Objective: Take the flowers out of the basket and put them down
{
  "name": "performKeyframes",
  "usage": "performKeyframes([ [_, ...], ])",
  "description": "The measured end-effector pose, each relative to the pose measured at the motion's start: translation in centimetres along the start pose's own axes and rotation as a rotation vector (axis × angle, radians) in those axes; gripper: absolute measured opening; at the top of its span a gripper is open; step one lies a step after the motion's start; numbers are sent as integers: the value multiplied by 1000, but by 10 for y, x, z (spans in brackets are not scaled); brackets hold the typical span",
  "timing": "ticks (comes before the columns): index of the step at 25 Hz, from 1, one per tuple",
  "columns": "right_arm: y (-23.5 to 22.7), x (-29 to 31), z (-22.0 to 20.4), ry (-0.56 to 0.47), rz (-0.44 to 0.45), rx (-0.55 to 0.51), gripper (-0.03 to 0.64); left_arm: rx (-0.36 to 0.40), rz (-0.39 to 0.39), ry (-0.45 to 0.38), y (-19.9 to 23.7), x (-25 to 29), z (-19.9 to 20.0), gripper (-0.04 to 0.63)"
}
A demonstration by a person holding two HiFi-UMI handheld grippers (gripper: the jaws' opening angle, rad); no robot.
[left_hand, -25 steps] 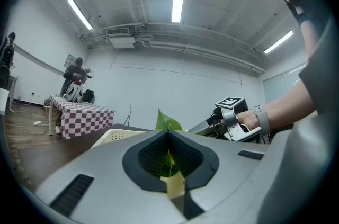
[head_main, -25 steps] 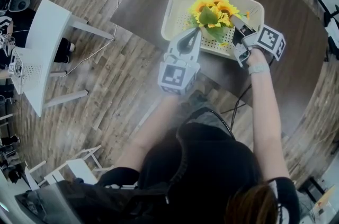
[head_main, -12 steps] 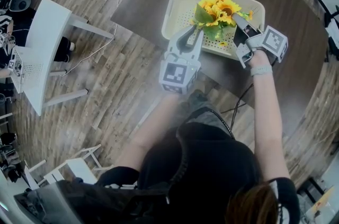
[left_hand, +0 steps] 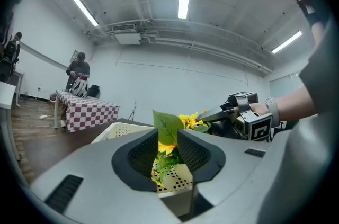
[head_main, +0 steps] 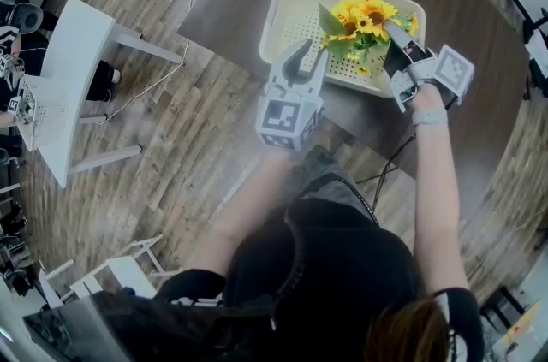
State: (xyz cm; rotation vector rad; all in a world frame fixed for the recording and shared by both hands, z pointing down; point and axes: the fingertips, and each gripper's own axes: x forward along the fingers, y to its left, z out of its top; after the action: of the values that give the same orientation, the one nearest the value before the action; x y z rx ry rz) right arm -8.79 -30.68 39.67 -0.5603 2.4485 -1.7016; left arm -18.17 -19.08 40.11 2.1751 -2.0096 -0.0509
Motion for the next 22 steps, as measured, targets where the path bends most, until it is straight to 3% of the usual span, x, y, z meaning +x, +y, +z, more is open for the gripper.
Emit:
performKeyframes([
  [7,30,-17,13,-7,78,-13,0,-31,33,20,-3,3,7,115],
  [15,56,-26,19,-13,157,-12,0,13,-10,44,-15,8,0,164],
  [22,96,-36,20,20,249,-27,0,38,25,42,0,9,9,180],
])
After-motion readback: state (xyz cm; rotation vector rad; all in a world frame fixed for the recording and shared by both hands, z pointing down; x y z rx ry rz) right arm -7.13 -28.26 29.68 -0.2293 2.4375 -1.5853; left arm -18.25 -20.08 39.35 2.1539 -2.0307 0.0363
